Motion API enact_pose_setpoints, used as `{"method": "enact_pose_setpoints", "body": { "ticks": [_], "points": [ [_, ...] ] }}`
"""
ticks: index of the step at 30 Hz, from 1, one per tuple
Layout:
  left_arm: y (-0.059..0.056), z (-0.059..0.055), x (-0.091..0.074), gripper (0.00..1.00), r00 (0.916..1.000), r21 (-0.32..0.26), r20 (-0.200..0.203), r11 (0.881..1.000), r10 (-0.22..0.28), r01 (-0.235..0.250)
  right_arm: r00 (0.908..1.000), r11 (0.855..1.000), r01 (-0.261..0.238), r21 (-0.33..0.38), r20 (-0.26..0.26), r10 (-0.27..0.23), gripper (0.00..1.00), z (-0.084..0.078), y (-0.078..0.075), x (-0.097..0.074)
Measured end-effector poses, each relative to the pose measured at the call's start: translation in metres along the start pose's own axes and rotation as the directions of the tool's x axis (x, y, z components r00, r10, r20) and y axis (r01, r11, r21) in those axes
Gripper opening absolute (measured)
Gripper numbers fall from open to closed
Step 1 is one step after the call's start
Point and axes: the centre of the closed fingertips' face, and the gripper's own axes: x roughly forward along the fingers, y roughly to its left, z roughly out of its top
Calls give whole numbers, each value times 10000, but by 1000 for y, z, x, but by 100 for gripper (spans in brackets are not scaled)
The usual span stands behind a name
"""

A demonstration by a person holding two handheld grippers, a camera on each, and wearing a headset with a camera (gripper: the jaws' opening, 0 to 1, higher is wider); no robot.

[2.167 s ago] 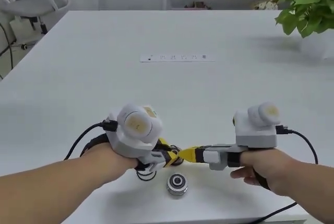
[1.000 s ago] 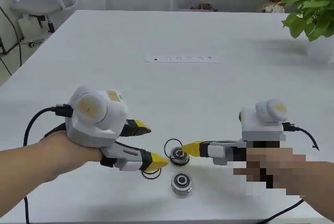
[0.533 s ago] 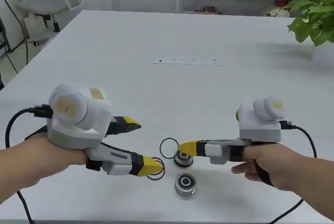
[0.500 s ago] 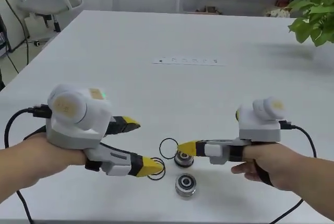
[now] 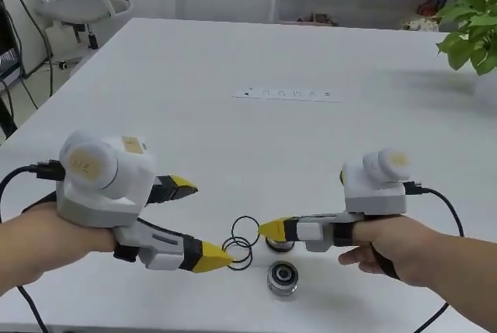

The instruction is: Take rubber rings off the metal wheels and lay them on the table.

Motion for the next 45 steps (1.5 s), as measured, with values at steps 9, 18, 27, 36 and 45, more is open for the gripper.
{"method": "enact_pose_setpoints", "body": {
  "ticks": [9, 18, 27, 36, 45],
  "points": [
    [1, -3, -3, 75, 10000, -90, -13, 9999, 82, -82, 9993, 10000, 97, 4, -359, -97, 0, -4, 1, 11],
    [2, -10, -4, 74, 9999, -206, -120, 9997, 120, -122, 9970, 9991, 413, -132, -657, -421, 0, -10, -8, 17],
    [4, -12, -4, 74, 9997, -238, -179, 9996, 136, -141, 9935, 9967, 598, -554, -933, -648, 0, -15, -9, 23],
    [4, -13, -4, 74, 9997, -284, -204, 9995, 122, -128, 9895, 9853, 941, -1428, -959, -1084, 4, -12, -14, 23],
    [5, -15, -4, 74, 9996, -300, -276, 9995, 102, -110, 9837, 9647, 933, -2463, -1269, -1276, 12, -15, -11, 26]
  ]
}}
